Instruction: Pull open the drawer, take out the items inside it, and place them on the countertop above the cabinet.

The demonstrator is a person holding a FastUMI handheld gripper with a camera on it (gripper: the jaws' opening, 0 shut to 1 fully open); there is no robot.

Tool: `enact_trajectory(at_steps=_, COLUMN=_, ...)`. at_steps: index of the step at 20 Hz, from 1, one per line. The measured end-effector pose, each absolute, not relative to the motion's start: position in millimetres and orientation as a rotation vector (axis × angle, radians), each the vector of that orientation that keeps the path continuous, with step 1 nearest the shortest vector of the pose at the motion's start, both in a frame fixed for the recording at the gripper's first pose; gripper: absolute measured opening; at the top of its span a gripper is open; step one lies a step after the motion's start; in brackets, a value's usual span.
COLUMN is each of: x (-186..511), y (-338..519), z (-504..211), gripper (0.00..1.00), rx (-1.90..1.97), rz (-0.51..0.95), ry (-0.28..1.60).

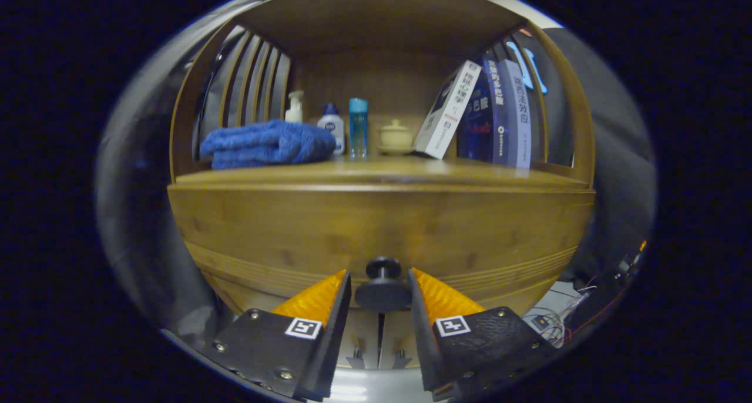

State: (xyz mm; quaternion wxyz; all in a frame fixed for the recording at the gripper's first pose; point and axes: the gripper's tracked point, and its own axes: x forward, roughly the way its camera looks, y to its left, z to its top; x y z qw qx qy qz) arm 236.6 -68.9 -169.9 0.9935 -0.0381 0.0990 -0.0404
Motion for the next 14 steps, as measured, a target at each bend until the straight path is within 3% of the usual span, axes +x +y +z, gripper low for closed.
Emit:
enact_trajectory(at_steps=2, x=242.0, y=-76.8, z=-170.0, gripper=0.56, rx=-0.043, rz=-0.112, ry=0.168)
enact_trajectory(at_steps=4, x=240.4, y=-74.4, z=-168.0, gripper=0.43, rx=0.007, rz=-0.107, ry=0.143)
enact_trajectory(at_steps=11, x=235.2, y=-73.2, z=-172.5, gripper=0.36, rx=0.035, rz=-0.117, ry=0.177)
enact_trajectory(at_steps=14, x=228.9, y=-73.9, z=-175.0, gripper=0.27, rx=0.035, rz=-0.126, ry=0.178)
